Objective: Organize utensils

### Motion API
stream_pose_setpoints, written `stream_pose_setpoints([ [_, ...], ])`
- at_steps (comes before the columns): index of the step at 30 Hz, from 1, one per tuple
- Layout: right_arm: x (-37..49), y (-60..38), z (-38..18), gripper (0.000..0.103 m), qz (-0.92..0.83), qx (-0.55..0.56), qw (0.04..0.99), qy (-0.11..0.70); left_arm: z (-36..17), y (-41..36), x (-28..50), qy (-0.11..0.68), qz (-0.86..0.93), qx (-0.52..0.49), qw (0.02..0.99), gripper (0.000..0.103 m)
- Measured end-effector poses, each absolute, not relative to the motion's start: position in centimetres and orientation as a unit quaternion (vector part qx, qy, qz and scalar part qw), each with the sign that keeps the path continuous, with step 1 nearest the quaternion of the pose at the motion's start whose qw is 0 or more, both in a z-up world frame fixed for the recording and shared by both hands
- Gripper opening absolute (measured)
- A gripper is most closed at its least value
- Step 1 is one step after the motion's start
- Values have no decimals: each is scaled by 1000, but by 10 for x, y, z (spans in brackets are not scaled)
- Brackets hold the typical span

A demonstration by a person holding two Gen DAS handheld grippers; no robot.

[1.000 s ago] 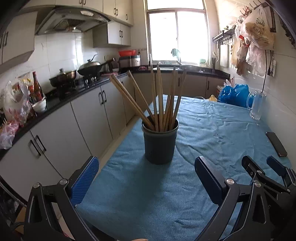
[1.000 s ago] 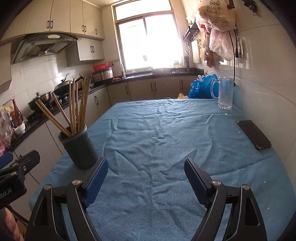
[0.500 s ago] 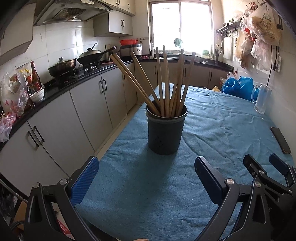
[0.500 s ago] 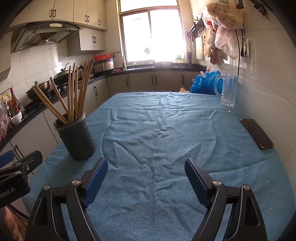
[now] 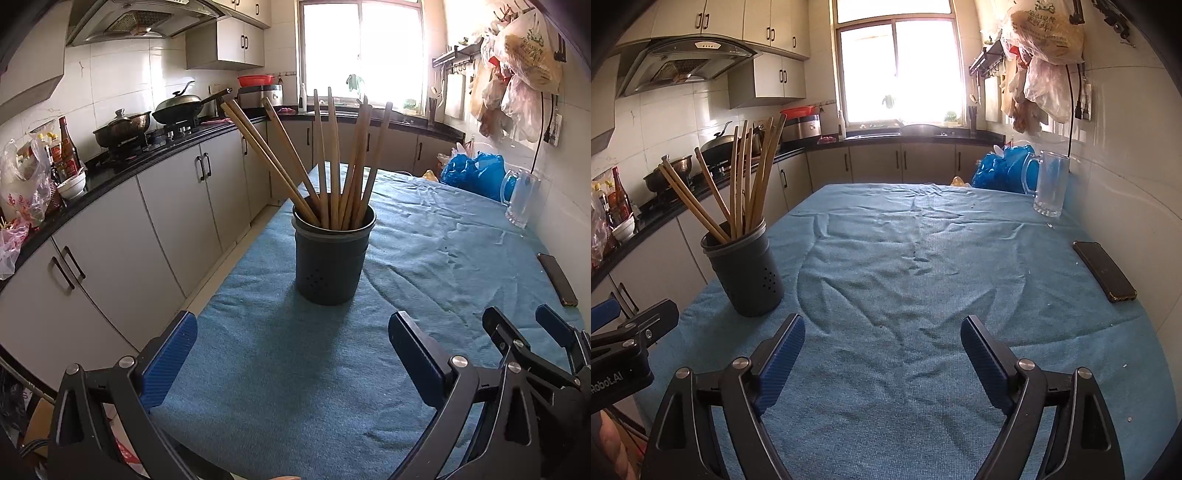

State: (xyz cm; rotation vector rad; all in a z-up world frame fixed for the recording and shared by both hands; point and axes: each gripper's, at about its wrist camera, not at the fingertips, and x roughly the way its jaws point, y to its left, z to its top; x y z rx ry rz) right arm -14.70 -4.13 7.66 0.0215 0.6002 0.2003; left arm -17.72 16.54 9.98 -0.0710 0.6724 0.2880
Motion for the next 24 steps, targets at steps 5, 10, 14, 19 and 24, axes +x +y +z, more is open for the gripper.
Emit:
stream_pose_setpoints([
  [5,-147,-42,77,90,99,10,951,294,100,164,-178,328,139,-33,934,103],
  [10,-147,-41,78,90,98,12,951,293,101,163,-178,329,138,-33,934,103],
  [14,-147,-41,78,91,96,14,951,293,100,162,-177,329,136,-31,934,103],
  [19,-147,-41,78,91,96,13,951,293,99,162,-175,332,130,-28,934,103],
  [24,-147,-41,78,91,95,13,951,294,98,164,-175,335,126,-32,933,103],
])
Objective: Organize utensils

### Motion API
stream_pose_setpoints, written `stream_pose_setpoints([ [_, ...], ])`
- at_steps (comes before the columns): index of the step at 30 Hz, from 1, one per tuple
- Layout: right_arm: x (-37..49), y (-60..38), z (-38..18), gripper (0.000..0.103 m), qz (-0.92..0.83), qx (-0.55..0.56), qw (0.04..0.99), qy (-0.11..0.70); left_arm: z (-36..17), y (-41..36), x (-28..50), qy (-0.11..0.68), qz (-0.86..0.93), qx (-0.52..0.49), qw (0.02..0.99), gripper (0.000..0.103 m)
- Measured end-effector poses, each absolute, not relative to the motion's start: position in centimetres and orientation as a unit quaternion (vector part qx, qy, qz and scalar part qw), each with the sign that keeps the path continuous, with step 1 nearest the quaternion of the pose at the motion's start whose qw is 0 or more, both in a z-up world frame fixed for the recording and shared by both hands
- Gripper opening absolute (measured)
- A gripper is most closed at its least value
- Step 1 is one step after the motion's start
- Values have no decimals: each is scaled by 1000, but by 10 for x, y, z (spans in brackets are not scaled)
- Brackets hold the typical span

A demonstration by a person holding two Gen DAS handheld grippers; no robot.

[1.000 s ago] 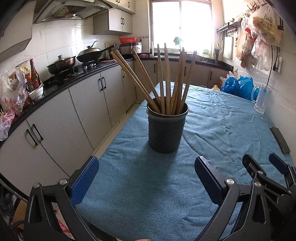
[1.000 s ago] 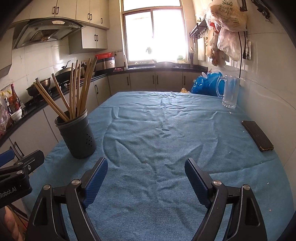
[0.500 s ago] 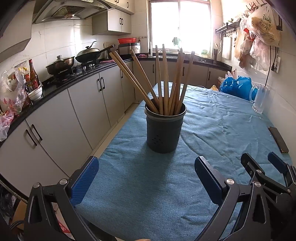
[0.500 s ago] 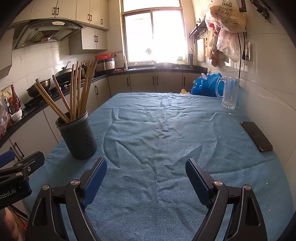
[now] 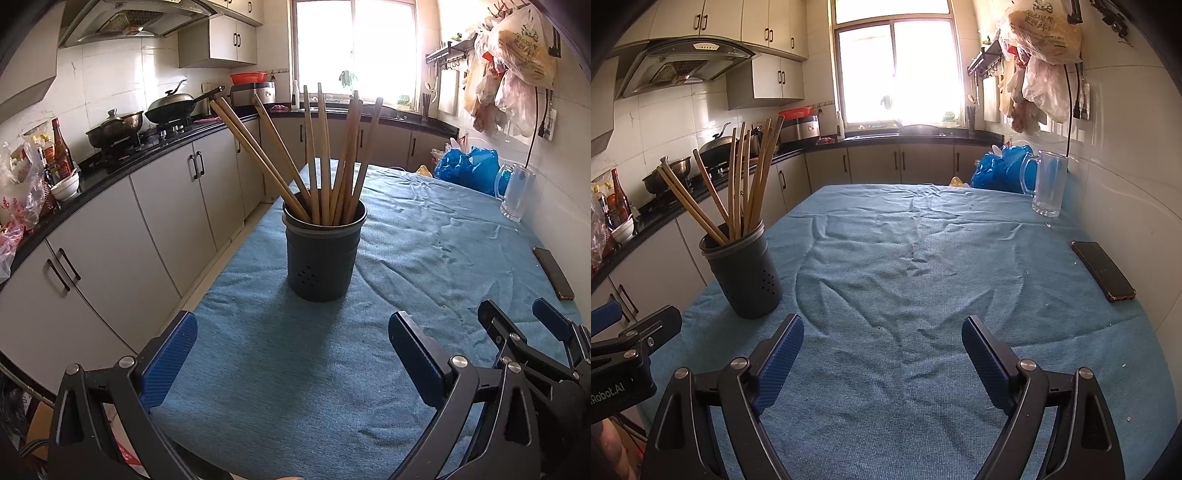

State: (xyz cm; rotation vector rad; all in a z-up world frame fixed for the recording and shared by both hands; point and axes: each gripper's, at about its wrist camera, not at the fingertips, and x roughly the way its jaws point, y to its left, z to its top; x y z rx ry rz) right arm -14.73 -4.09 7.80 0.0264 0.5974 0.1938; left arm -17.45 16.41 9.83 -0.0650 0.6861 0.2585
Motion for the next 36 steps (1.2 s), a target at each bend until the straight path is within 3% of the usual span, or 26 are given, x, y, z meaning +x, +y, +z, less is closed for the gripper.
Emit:
stream_pose_setpoints([
  [36,-148,-42,75,92,90,12,953,290,95,168,-174,344,118,-39,931,103],
])
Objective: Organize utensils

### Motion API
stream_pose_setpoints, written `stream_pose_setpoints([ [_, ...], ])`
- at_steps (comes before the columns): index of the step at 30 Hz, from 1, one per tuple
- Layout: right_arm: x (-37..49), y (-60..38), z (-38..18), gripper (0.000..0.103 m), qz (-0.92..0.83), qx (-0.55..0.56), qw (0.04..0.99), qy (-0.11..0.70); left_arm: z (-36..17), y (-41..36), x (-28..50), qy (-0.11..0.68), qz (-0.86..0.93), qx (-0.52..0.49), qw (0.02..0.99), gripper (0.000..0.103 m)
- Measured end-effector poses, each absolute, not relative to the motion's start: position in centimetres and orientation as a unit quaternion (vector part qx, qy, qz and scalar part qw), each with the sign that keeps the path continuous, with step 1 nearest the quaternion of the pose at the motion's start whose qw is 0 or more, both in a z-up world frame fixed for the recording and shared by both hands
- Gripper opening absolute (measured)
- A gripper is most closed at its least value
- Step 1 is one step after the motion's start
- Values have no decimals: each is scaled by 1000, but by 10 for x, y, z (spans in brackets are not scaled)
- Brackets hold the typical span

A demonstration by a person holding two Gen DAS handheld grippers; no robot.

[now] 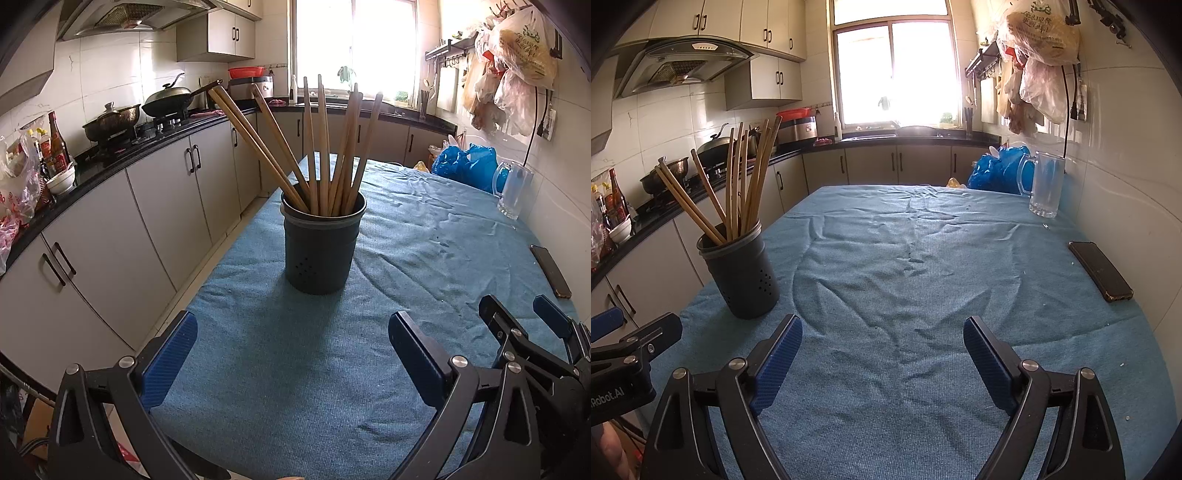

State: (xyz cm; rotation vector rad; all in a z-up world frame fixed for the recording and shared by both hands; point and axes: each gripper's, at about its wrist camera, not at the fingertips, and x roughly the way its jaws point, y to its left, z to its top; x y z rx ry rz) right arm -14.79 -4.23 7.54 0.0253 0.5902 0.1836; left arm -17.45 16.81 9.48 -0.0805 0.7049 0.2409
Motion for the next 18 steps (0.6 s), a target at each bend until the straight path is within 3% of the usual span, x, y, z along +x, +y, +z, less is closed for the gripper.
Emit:
stream_pose_setpoints([
  [18,-149,-36,72,93,96,4,950,296,91,172,-174,351,116,-45,928,103],
])
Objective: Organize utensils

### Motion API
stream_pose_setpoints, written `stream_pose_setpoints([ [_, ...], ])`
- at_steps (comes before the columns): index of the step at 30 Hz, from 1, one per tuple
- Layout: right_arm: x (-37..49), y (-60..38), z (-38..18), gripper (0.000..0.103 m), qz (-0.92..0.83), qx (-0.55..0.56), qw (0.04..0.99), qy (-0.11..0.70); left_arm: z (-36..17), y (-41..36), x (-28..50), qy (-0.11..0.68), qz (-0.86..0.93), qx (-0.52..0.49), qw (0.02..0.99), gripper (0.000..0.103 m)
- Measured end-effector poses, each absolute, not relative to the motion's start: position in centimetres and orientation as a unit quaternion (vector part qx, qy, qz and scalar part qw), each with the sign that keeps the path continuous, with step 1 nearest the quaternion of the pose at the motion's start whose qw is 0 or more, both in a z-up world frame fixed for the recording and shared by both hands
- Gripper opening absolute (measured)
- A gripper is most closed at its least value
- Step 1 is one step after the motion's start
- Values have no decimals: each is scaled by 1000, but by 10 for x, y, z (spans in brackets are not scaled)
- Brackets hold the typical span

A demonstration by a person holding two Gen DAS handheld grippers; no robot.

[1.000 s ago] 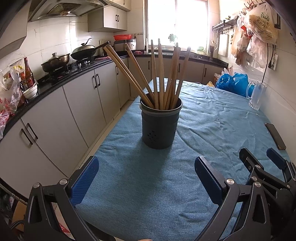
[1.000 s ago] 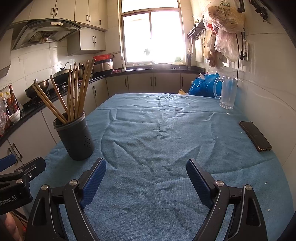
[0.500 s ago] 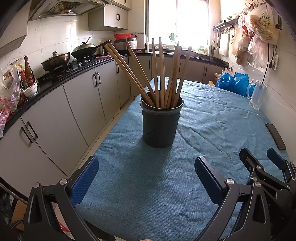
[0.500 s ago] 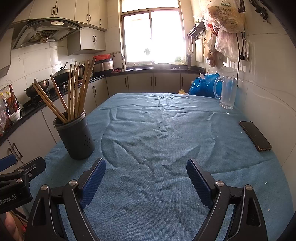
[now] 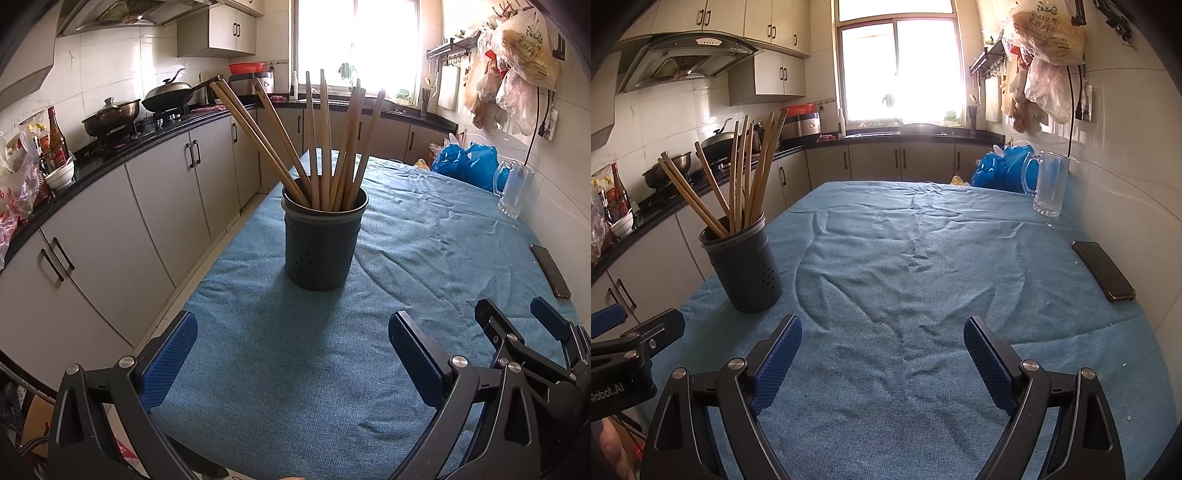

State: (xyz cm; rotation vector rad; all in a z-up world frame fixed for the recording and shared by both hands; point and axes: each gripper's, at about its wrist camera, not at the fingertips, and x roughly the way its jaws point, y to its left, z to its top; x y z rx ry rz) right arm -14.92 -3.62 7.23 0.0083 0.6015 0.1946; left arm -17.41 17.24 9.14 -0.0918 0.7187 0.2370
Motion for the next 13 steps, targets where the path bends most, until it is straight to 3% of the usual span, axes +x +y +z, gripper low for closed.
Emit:
stream_pose_setpoints([
  [13,-145,-39,69,93,96,8,947,305,96,171,-172,344,121,-34,930,103],
])
